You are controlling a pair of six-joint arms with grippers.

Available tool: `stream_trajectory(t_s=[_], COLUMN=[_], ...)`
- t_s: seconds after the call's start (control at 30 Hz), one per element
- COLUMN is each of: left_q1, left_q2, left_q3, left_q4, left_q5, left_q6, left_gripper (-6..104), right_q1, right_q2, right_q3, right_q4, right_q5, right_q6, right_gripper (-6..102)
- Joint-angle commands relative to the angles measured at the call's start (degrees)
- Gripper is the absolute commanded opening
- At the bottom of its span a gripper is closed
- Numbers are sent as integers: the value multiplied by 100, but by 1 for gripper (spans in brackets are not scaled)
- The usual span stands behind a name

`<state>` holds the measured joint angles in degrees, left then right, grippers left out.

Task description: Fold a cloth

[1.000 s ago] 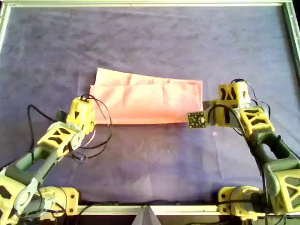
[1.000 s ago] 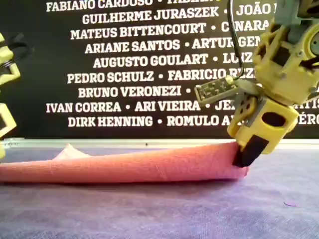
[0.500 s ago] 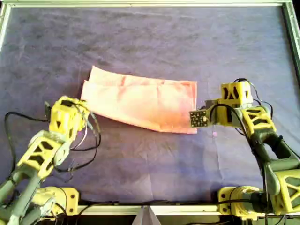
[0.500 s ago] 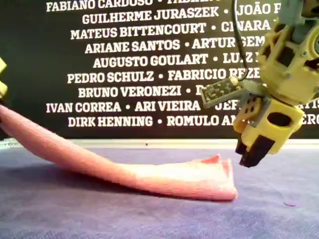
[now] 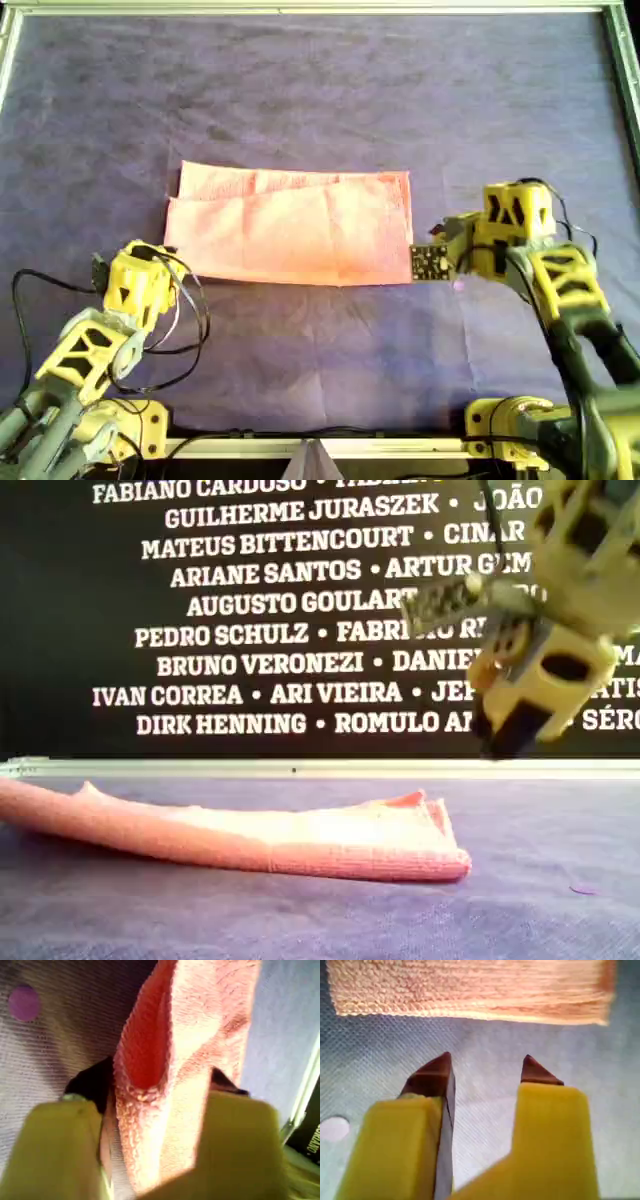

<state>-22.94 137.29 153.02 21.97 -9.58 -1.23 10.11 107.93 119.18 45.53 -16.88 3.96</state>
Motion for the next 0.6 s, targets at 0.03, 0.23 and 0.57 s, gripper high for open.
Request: stream_trajectory(t_s=[0.03,0.23,0.57], left_q1=[-35,-18,53], left_q2=[88,88,-483], left_q3=[-132,246,-308], left_q4=[-35,-35,624], left_q5=[-35,-70,26], left_q6=[26,-9,-105], left_gripper=[104,92,91], right_q1=[-35,-35,-35], right_q2=[1995,3999,4737], right_q3=[510,1336,1863], right_q4=[132,132,26], right_q5=[18,18,26], right_q6=[-18,-18,-26], right_gripper=[55,54,54])
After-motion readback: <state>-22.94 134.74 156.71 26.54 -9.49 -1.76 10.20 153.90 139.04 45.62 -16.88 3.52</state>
